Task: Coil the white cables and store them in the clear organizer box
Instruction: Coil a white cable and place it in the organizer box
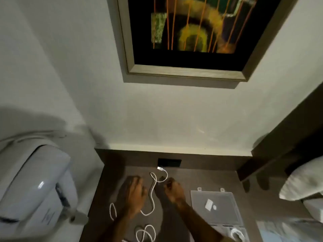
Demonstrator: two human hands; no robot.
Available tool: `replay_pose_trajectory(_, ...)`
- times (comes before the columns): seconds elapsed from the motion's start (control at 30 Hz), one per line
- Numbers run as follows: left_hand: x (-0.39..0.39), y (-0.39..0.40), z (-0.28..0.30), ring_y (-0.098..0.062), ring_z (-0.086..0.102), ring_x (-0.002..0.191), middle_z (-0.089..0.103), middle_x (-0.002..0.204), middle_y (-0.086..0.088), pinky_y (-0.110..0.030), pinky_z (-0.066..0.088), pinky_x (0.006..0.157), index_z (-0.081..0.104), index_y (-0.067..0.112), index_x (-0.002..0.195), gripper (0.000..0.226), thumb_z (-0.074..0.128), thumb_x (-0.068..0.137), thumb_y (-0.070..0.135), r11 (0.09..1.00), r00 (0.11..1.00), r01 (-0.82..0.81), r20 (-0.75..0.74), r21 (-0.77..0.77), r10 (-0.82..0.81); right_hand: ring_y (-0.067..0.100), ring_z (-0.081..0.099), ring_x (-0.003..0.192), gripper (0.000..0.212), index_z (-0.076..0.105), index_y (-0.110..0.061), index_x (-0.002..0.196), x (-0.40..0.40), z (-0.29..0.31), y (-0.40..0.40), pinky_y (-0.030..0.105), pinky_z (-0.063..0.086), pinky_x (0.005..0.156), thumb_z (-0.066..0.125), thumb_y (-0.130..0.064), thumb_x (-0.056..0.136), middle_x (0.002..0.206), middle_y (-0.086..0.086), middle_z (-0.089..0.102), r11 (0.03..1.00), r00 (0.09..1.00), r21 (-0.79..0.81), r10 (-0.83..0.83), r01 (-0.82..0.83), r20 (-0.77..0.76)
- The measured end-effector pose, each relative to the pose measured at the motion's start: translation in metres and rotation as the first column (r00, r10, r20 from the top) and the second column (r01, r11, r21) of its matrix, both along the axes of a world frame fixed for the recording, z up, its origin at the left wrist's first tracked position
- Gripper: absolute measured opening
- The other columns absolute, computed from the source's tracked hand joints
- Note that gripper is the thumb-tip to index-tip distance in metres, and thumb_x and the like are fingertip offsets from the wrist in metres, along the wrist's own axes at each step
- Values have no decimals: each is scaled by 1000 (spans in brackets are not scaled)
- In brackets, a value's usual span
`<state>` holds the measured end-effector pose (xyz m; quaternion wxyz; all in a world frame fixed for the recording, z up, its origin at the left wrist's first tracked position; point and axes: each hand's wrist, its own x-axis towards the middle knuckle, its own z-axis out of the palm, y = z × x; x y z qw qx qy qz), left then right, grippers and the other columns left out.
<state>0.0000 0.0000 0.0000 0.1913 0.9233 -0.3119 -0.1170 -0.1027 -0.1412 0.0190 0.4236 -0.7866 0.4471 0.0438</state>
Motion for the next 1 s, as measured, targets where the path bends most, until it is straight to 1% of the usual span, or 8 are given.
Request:
replay_pose_trajectory(0.13,13,29,-31,-19,39,148,48,157,-1,-31,30,122,50,23,149,46,50,102,27,996,986,-64,-152,63,73,35,70,125,30,70,-5,130,40,-16,16,36,54,103,61,-20,106,131,18,75,986,989,107,-137,130,57)
replay_pose_trajectory(0.37,50,32,-52,-21,53,135,56,146,-6,-28,47,106,55,20,142,45,60,98,15,988,939,-154,-314,-22,139,41,64,132,31,65,8,133,94,-27,10,43,49,114,62,-5,105,139,26,69,950,967,216,-245,227,64)
replay_pose_trajectory(0.47,56,19,-51,-23,49,139,47,155,-4,-37,46,108,46,23,149,57,65,96,14,967,892,-231,-422,-111,165,36,73,105,27,67,17,127,92,-23,7,33,58,91,56,9,103,128,33,72,954,974,238,-206,180,90)
replay_pose_trajectory(0.53,57,9,-45,-18,45,140,34,159,7,-39,45,108,34,28,155,71,69,94,18,960,853,-226,-510,-168,111,9,70,73,21,71,20,117,82,-14,5,13,52,66,58,13,102,106,31,77,976,982,201,-112,80,153)
replay_pose_trajectory(0.67,50,2,-30,-11,46,137,47,147,13,-37,45,112,55,25,140,49,70,94,21,918,882,-113,-464,-380,-83,-8,57,49,19,81,0,96,58,13,-5,12,47,56,68,-11,104,68,-7,69,972,962,191,83,-136,261)
replay_pose_trajectory(0.8,35,13,1,3,71,92,79,96,18,-27,56,82,74,41,101,23,62,100,21,860,843,-123,-510,-495,-172,-4,63,59,16,82,-13,97,40,42,-14,12,50,57,68,-15,104,77,-8,78,969,907,123,152,-216,393)
replay_pose_trajectory(0.9,24,25,23,-11,70,70,76,78,-11,-28,55,74,76,19,100,17,60,101,14,772,754,-205,-600,-602,-267,-5,63,60,15,81,-22,100,34,60,-17,10,49,56,68,-15,104,77,-19,77,983,877,36,143,-180,459)
replay_pose_trajectory(1.0,13,37,41,-18,66,67,65,69,-8,-28,57,74,75,12,107,17,59,102,15,704,623,-288,-686,-649,-377,-5,64,60,15,83,-15,106,31,72,-20,10,49,56,68,-13,103,84,-8,81,991,860,-35,129,-128,493)
